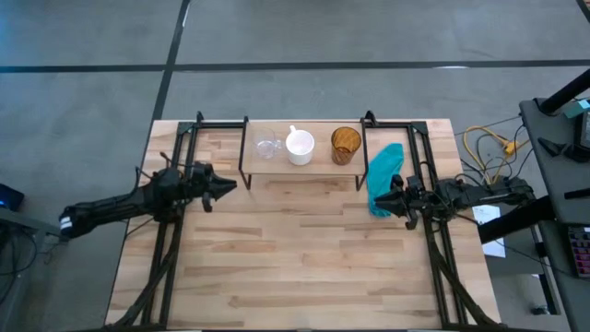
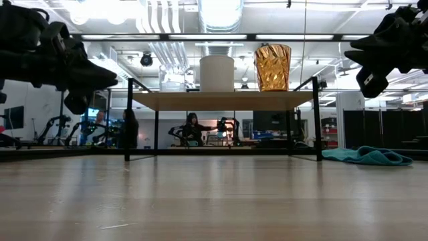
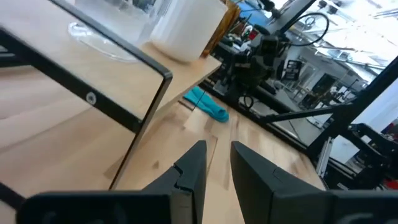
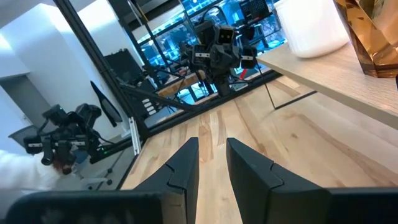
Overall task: Stack small to large cups/mugs on shelf
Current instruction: Return to Home Position
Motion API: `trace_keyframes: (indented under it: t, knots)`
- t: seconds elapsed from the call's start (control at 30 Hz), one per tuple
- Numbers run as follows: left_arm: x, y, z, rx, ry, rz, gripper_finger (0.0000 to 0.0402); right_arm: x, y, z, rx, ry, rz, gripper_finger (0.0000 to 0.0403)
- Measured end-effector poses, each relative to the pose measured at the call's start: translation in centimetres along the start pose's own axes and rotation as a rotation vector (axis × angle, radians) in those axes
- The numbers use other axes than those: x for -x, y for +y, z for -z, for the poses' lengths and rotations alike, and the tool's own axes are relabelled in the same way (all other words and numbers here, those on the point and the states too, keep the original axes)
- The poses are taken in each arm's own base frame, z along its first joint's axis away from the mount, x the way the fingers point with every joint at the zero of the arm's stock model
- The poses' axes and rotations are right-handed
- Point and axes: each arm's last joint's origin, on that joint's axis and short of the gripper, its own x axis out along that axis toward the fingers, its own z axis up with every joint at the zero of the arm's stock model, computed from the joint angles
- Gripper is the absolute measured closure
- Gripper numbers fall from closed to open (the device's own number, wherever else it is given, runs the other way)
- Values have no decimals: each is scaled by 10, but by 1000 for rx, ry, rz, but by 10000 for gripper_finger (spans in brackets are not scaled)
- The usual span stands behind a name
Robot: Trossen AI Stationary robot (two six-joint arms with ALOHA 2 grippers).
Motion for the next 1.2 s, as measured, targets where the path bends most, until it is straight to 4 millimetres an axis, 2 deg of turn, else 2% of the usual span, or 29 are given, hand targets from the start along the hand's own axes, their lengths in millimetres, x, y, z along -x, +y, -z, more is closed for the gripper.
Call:
trace_keyframes:
  t: [0.87,1.2]
  knots:
    - [-3,2,3,3,33,-15,343,0,0,0,0,-1,0,326]
    - [6,-4,-6,-14,-90,54,343,0,0,0,-1,-2,-1,326]
